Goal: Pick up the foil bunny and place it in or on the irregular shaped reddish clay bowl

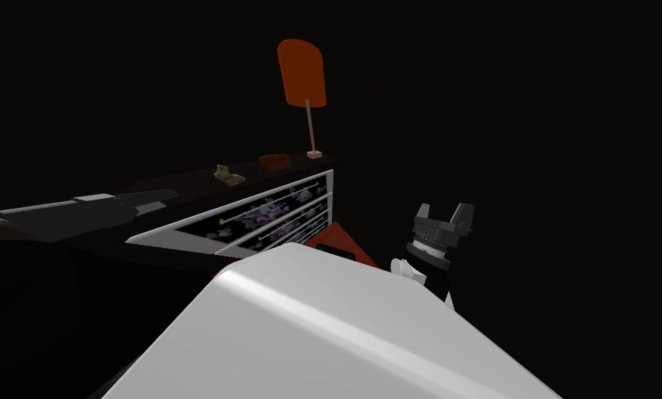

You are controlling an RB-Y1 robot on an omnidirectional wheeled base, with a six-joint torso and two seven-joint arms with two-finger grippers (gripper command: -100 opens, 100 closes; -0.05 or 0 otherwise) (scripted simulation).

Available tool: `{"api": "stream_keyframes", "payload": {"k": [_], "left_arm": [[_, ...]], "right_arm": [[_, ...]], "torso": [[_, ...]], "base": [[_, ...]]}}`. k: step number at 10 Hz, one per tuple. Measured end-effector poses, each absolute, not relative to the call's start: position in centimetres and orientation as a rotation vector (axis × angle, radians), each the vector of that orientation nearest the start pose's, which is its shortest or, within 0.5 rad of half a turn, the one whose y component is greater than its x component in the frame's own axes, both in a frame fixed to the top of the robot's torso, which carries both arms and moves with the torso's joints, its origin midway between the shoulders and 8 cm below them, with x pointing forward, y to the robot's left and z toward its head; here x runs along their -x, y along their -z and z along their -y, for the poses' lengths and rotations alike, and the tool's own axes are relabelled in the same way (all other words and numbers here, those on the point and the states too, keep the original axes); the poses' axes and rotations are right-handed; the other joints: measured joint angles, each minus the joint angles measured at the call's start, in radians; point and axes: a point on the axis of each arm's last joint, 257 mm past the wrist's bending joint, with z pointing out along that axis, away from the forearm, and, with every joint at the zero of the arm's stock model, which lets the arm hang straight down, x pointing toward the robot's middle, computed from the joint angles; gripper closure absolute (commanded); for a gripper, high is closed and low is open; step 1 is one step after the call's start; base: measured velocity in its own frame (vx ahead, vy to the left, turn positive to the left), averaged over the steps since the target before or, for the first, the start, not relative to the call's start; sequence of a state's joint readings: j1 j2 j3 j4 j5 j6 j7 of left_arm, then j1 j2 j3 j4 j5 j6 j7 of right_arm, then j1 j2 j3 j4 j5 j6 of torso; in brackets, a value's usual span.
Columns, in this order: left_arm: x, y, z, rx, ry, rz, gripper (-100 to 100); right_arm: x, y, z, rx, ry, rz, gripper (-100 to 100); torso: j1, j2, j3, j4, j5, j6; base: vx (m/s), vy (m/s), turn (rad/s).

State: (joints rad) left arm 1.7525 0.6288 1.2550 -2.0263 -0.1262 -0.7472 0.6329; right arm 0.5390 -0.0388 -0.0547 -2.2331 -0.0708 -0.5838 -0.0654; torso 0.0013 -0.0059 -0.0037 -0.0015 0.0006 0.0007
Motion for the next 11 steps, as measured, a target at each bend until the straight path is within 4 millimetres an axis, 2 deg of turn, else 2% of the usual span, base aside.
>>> {"api": "stream_keyframes", "payload": {"k": [11], "left_arm": [[-9.3, -4.7, -56.7, 0.531, 0.078, -2.163, -100]], "right_arm": [[-33.1, -0.9, 30.7, -0.688, -1.338, -0.576, 0]], "torso": [[0.002, -0.001, -0.001, 0.0, 0.001, 0.0]], "base": [[0.109, 0.034, -0.019]]}}
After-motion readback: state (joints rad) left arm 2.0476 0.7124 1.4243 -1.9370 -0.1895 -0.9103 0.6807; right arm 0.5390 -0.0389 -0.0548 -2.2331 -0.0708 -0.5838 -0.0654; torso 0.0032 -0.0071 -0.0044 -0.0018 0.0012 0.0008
